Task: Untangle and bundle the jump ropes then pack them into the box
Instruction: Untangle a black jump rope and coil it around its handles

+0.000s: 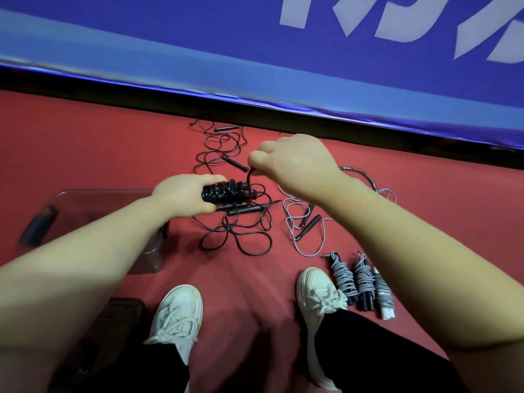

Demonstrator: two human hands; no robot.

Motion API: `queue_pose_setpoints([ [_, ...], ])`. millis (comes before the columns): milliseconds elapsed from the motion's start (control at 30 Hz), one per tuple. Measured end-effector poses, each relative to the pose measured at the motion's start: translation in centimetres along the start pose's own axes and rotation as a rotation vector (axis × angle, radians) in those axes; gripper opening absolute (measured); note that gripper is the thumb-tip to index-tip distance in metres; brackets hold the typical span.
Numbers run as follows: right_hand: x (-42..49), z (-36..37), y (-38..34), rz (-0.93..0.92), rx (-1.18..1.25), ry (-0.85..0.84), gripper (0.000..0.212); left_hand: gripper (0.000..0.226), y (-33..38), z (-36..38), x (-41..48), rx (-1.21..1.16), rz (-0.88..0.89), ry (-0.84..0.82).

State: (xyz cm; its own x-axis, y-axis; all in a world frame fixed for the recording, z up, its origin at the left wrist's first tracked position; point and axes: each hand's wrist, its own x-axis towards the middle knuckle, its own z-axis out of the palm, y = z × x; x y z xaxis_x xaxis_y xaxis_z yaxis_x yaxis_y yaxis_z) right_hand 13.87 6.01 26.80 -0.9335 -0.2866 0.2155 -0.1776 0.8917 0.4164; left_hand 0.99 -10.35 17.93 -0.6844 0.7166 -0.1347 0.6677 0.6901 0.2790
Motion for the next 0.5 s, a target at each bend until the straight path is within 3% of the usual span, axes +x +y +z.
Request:
queue_pose_setpoints([
  [133, 0.5, 0.0, -0.8, -0.285, 0.08, 0.016, 0.016, 0.015, 2.9, 0.1, -0.4, 0.022, 0.151, -0.127],
  [200, 0.6, 0.2, -0.9, -0.304, 0.152, 0.05, 0.011, 0.023, 4.0, 0.6, -0.5, 0.001, 0.235, -0.215],
  [267, 0.7, 1.2, 0.0, -0.2, 0.186, 0.06, 0.019, 0.033, 4.4, 0.9, -0.5, -0.054, 0.271, -0.231],
  [400, -0.8, 3.3, 3.6, 0.264, 0.325, -0.053, 0.036, 0.023, 4.5, -0.1, -1.0, -0.192, 0.314, -0.181],
  [500, -2.5, 5.1, 3.4, 0.447, 0.483, -0.114, 0.045, 0.025, 5.6, -1.9, -1.7, -0.395, 0.333, -0.112],
])
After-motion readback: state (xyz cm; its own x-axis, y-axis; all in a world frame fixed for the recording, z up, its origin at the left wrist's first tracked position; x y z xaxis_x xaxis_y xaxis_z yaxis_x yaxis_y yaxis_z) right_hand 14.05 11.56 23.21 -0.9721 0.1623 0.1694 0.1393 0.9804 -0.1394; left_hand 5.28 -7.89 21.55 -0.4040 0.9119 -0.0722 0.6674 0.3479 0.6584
